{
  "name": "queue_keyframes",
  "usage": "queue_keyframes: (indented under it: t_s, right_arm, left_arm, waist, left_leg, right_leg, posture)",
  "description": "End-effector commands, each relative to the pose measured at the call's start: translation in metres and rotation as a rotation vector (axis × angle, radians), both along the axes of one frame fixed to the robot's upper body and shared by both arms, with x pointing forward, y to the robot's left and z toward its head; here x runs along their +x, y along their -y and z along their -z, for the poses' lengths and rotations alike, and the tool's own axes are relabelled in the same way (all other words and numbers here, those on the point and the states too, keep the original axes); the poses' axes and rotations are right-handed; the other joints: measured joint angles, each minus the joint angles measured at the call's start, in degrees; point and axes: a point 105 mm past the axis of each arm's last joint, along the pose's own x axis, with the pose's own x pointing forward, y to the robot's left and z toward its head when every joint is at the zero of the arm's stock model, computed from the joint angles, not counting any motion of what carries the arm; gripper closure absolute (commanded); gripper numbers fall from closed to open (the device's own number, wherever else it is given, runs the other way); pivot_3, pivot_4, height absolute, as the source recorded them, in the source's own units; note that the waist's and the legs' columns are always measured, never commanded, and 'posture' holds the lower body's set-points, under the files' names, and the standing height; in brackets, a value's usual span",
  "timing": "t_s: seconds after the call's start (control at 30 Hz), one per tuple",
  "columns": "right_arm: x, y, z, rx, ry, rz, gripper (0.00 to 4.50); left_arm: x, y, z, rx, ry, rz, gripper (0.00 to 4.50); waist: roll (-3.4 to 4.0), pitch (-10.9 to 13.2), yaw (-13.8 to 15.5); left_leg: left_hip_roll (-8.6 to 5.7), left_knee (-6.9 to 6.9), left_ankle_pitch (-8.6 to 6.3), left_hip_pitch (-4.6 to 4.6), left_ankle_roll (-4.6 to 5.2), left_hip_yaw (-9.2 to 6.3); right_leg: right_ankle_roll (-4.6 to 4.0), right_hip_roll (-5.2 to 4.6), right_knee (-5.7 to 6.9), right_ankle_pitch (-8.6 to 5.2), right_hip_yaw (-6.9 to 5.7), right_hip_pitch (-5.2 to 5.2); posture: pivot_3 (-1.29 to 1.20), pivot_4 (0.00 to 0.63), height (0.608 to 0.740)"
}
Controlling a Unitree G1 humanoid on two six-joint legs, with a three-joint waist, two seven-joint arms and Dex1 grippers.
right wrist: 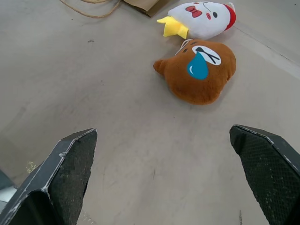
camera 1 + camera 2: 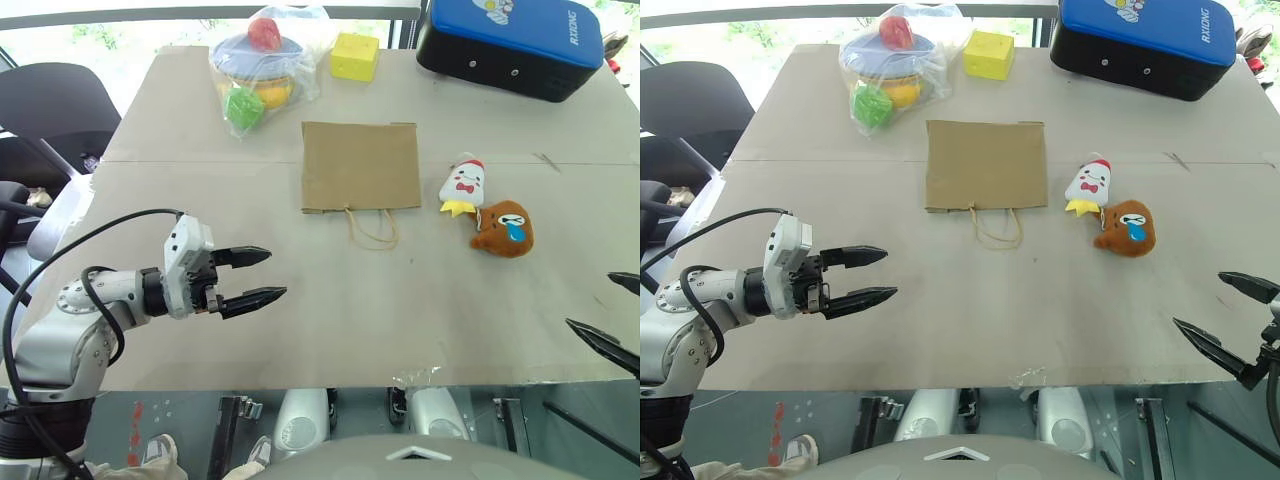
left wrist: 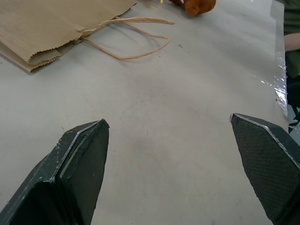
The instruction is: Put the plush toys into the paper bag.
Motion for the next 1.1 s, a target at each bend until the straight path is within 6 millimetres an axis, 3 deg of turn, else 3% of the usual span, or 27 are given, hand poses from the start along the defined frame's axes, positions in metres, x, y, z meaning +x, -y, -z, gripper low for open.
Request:
queue_keyframes:
  t_s: [0.03,0.1,0.17,0.4,0.5,0.63,0.73,0.77,0.9,1.0,1.1]
  right_arm:
    - [0.004,-0.006,-0.007,-0.010,0.094,-0.009,0.00]
    - [0.015,-0.023,-0.012,-0.015,0.197,-0.020,0.00]
    - [0.018,-0.035,-0.015,0.020,0.214,-0.037,0.00]
    - [0.024,-0.078,-0.021,0.079,0.218,-0.111,0.00]
    - [0.026,-0.091,-0.018,0.120,0.183,-0.109,0.87]
    - [0.025,-0.102,-0.015,0.129,0.180,-0.098,2.74]
    - [0.024,-0.106,-0.015,0.137,0.184,-0.095,4.17]
    - [0.024,-0.107,-0.015,0.146,0.186,-0.093,4.46]
    - [0.024,-0.113,-0.012,0.171,0.185,-0.085,4.50]
    - [0.031,-0.116,-0.014,0.175,0.221,-0.048,4.50]
    - [0.046,-0.114,-0.023,0.178,0.301,0.040,4.50]
  left_arm:
    - [0.013,0.012,-0.015,0.003,0.090,0.033,0.02]
    - [0.038,0.034,-0.026,0.025,0.231,0.033,0.02]
    - [0.049,0.050,-0.031,0.030,0.277,0.061,0.02]
    - [0.092,0.085,-0.022,0.275,0.479,0.160,0.02]
    - [0.106,0.099,-0.013,0.360,0.583,0.232,0.00]
    - [0.120,0.117,-0.004,0.428,0.708,0.306,0.00]
    - [0.124,0.124,-0.001,0.434,0.760,0.349,0.81]
    - [0.125,0.125,0.000,0.430,0.766,0.363,1.17]
    - [0.132,0.129,-0.004,0.295,0.688,0.296,3.15]
    - [0.141,0.127,-0.016,0.086,0.474,0.177,4.42]
    - [0.141,0.120,-0.038,-0.118,0.278,0.117,4.42]
  waist:
    - [0.00,0.0,0.3]
    - [-0.01,0.0,0.9]
    - [0.08,0.0,1.4]
    - [0.16,-0.1,1.2]
    - [0.15,-0.1,1.4]
    - [0.13,-0.1,1.4]
    - [0.12,-0.1,1.3]
    - [0.12,-0.1,1.3]
    - [0.12,-0.1,1.2]
    - [0.11,-0.1,1.0]
    - [0.10,-0.1,0.1]
  left_leg:
    - [0.00,0.00,0.00,0.00,0.00,-0.01]
    - [-0.06,0.05,0.00,-0.03,0.00,-0.22]
    - [-0.16,0.16,0.00,-0.02,0.01,-0.33]
    - [-0.23,0.16,0.13,-0.01,-0.20,-0.42]
    - [-0.26,0.16,0.14,-0.07,-0.21,-0.47]
    - [-0.33,0.17,0.04,-0.12,-0.04,-0.55]
    - [-0.36,0.19,0.01,-0.16,0.03,-0.57]
    - [-0.35,0.19,0.00,-0.16,0.03,-0.57]
    - [-0.34,0.18,0.00,-0.15,0.03,-0.59]
    - [-0.34,0.25,0.00,-0.19,0.04,-0.63]
    - [-0.32,0.29,0.01,-0.19,0.03,-0.69]
  right_leg:
    - [0.00,0.00,0.00,0.00,-0.01,0.00]
    - [-0.01,-0.02,-0.04,-0.02,-0.25,0.12]
    - [-0.03,-0.03,-0.04,-0.01,-0.30,0.27]
    - [0.07,0.02,-0.05,0.00,-0.29,0.33]
    - [0.07,0.02,-0.07,0.00,-0.33,0.32]
    - [0.08,0.00,-0.13,-0.01,-0.31,0.33]
    - [0.09,0.00,-0.15,0.00,-0.30,0.33]
    - [0.09,0.00,-0.15,0.00,-0.30,0.33]
    - [0.11,0.00,-0.12,-0.01,-0.31,0.33]
    - [0.13,-0.02,-0.10,-0.02,-0.35,0.33]
    - [0.15,-0.02,-0.04,-0.03,-0.38,0.33]
  posture:
    - [0.00,0.150,0.740]
    - [0.00,0.150,0.740]
    - [0.00,0.150,0.740]
    - [0.00,0.150,0.740]
    - [0.00,0.150,0.740]
    - [0.00,0.150,0.740]
    - [0.00,0.150,0.740]
    - [0.00,0.150,0.740]
    - [0.00,0.150,0.740]
    - [0.00,0.150,0.740]
    - [0.00,0.150,0.740]
